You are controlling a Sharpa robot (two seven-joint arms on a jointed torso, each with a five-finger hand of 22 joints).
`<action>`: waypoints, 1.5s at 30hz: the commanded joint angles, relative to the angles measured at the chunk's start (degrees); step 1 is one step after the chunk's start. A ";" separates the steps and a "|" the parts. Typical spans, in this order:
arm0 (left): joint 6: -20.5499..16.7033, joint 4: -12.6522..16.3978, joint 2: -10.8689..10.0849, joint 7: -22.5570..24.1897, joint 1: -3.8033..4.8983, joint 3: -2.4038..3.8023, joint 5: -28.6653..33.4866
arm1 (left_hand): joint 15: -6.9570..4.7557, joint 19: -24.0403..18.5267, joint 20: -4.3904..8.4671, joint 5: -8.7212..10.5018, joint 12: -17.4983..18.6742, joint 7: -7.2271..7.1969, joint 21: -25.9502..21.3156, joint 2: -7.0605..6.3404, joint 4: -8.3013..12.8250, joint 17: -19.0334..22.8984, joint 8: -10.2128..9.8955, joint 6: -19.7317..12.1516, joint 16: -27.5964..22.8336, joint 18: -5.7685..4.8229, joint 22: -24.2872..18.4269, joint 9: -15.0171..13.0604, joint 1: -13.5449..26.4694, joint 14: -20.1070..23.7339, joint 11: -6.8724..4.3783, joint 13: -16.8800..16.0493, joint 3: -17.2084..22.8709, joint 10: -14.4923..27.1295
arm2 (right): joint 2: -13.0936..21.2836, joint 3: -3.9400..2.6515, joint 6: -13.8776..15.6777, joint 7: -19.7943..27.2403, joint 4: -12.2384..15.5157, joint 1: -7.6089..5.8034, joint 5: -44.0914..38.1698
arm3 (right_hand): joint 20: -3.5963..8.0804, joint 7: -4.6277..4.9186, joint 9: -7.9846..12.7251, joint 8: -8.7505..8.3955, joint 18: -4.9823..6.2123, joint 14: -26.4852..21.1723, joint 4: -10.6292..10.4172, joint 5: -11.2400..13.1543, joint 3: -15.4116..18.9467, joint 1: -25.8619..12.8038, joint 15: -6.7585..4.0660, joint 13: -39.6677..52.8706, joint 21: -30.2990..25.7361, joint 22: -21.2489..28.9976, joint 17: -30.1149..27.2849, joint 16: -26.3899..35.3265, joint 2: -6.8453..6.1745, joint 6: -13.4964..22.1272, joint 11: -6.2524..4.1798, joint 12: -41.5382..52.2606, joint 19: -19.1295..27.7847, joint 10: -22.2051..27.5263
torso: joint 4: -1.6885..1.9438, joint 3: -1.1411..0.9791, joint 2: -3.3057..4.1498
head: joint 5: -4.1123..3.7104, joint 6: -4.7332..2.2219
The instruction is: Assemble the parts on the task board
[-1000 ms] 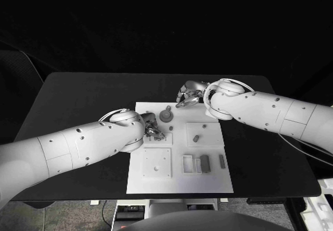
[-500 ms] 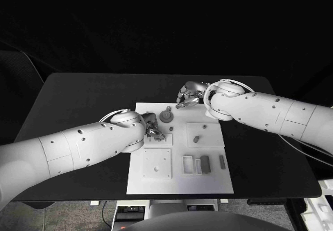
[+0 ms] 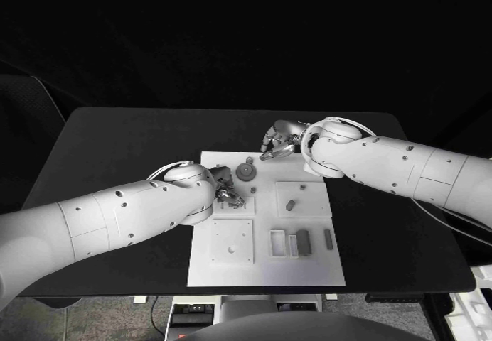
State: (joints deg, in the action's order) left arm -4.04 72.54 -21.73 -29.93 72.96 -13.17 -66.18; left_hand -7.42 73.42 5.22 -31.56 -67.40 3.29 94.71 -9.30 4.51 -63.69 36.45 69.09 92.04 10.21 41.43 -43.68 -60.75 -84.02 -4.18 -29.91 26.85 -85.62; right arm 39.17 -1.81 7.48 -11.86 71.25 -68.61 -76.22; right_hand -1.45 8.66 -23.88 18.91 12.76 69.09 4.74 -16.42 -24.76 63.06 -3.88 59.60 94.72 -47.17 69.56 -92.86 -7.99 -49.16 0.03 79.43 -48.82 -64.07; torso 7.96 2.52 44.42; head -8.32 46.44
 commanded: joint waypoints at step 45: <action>0.56 -0.62 -0.36 -2.70 0.18 -0.34 2.36 | -0.19 0.27 -0.03 -1.32 -0.43 -1.74 7.33 4.67 2.70 -0.20 0.65 7.78 0.33 4.79 0.15 0.07 -4.69 -7.32 -2.01 0.00 4.59 -4.67 | 0.05 -0.01 -0.79 0.05 0.07 0.03 -0.46 | 0.06 0.75 0.10 -0.07 0.96 0.10 0.06 -0.21 -0.31 -0.74 -0.27 -0.10 0.21 0.10 -0.04 -0.32 -0.02 -0.23 -0.19 0.23 0.20 -0.34 | 0.01 -0.04 0.03 | 0.41 -0.39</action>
State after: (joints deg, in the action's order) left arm -4.64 72.40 -21.96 -31.26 73.22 -13.32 -62.67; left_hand -7.23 73.32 5.10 -32.54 -67.62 3.29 94.71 -9.09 3.72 -63.84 36.77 69.09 92.04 10.19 41.53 -43.54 -60.55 -84.04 -4.18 -29.92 27.64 -85.62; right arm 39.22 -1.81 7.44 -11.90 71.25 -68.61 -76.23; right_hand -1.45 8.76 -23.84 18.91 12.76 69.10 4.74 -16.42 -24.76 63.06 -3.88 59.56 94.72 -47.17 69.52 -92.86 -7.99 -49.06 -0.08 79.43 -48.82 -64.19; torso 7.97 2.48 44.42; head -7.92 46.04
